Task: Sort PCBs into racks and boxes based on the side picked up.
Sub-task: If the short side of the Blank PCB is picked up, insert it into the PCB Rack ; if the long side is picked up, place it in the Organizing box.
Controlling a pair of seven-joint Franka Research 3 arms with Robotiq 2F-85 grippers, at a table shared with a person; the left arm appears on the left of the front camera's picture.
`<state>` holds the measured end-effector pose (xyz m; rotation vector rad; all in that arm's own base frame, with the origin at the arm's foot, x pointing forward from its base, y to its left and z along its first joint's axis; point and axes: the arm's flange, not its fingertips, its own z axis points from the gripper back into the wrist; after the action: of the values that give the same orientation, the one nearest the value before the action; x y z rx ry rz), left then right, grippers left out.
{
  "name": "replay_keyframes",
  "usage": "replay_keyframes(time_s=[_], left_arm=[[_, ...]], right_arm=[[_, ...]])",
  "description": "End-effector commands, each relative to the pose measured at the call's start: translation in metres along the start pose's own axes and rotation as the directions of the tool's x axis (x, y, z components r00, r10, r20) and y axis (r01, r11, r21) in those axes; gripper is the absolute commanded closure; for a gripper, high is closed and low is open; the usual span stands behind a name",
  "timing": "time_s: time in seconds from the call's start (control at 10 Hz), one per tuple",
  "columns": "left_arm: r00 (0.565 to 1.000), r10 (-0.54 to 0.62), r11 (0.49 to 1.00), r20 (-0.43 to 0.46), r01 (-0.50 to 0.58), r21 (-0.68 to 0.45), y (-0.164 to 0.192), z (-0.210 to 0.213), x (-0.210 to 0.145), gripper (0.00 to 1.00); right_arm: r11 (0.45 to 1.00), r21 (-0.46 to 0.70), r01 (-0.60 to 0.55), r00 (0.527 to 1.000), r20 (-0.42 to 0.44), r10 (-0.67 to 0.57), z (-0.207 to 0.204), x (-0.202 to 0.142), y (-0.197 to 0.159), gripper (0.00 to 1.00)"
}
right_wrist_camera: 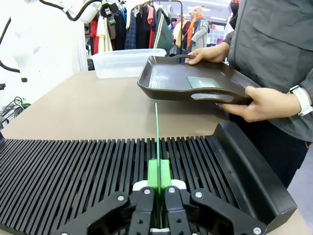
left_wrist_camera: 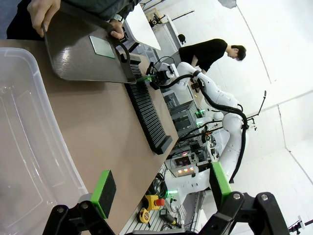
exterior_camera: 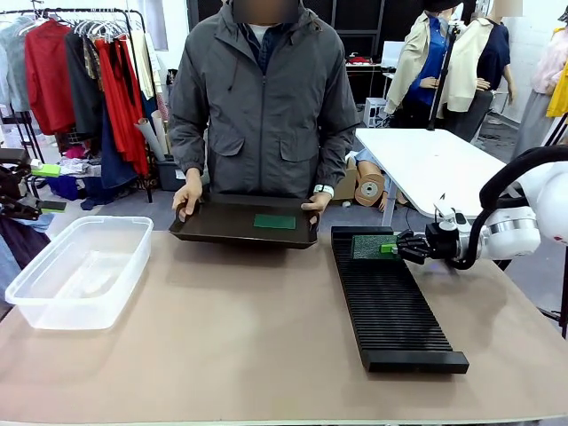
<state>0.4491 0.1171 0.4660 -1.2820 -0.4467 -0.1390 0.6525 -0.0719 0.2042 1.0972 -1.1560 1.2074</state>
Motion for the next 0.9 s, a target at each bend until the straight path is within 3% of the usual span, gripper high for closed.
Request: replay_keyframes(time_s=[0.0,0.3,0.4,0.8], left_arm=[[1.000,0.010,1.000,0.000,-0.010,0.002,-0.001,0.001,0.000,0.00],[1.000,0.010,1.000,0.000,-0.010,0.002,-0.001,0.001,0.000,0.00],[1.000,0.010,1.000,0.000,-0.010,0.002,-0.001,0.001,0.000,0.00],[1.000,0.010,1.000,0.000,-0.010,0.002,-0.001,0.001,0.000,0.00]], right_arm=[[0.999,-0.046,-0.027,0.999,-0.040,0.025,-0.009,-0.005,0.005,1.00],[0.998,-0.054,-0.040,0.999,-0.026,0.038,-0.006,-0.003,0.003,1.00],[0.998,-0.057,-0.035,0.999,-0.010,0.035,-0.005,0.000,0.003,0.89],[0.999,-0.044,-0.025,0.998,0.063,0.028,-0.003,0.008,0.002,0.11]])
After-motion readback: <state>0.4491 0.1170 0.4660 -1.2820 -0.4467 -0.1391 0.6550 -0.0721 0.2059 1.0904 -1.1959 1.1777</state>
